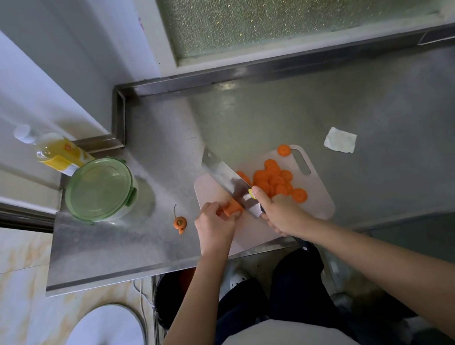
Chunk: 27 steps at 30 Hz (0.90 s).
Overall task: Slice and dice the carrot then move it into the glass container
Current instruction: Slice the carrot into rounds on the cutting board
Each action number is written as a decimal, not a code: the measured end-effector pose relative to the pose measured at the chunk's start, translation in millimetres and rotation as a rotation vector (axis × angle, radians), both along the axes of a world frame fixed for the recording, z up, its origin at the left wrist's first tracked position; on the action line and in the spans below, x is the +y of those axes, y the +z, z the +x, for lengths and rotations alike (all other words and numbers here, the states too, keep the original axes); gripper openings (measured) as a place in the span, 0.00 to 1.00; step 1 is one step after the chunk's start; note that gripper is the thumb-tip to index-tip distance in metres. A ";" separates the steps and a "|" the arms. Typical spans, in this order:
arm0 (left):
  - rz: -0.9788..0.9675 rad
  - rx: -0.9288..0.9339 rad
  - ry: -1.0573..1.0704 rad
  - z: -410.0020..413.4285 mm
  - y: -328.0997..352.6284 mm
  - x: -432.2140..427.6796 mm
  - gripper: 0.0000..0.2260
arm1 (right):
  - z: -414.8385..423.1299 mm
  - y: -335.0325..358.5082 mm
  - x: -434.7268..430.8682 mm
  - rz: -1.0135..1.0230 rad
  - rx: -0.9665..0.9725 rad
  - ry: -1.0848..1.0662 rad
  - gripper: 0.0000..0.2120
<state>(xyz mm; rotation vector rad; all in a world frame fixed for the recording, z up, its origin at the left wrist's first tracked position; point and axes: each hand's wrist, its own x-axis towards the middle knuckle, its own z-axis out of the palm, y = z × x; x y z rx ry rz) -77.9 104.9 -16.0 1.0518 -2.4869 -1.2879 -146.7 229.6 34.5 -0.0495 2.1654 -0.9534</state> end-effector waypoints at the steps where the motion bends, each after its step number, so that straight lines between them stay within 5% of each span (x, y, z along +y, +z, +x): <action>1: -0.003 -0.003 -0.001 0.5 0.0 -0.1 0.11 | 0.9 -0.5 -0.4 0.004 0.002 0.007 0.30; 11: -0.003 0.016 0.005 1.8 1.6 1.5 0.11 | 15.1 5.6 9.2 -0.005 0.098 0.188 0.14; 16: -0.025 0.023 -0.011 2.4 2.4 2.3 0.10 | 14.4 1.2 1.3 0.034 0.126 0.206 0.25; 27: -0.004 -0.033 -0.023 -0.2 11.1 1.9 0.09 | -1.4 -6.1 -30.7 0.238 0.168 0.339 0.29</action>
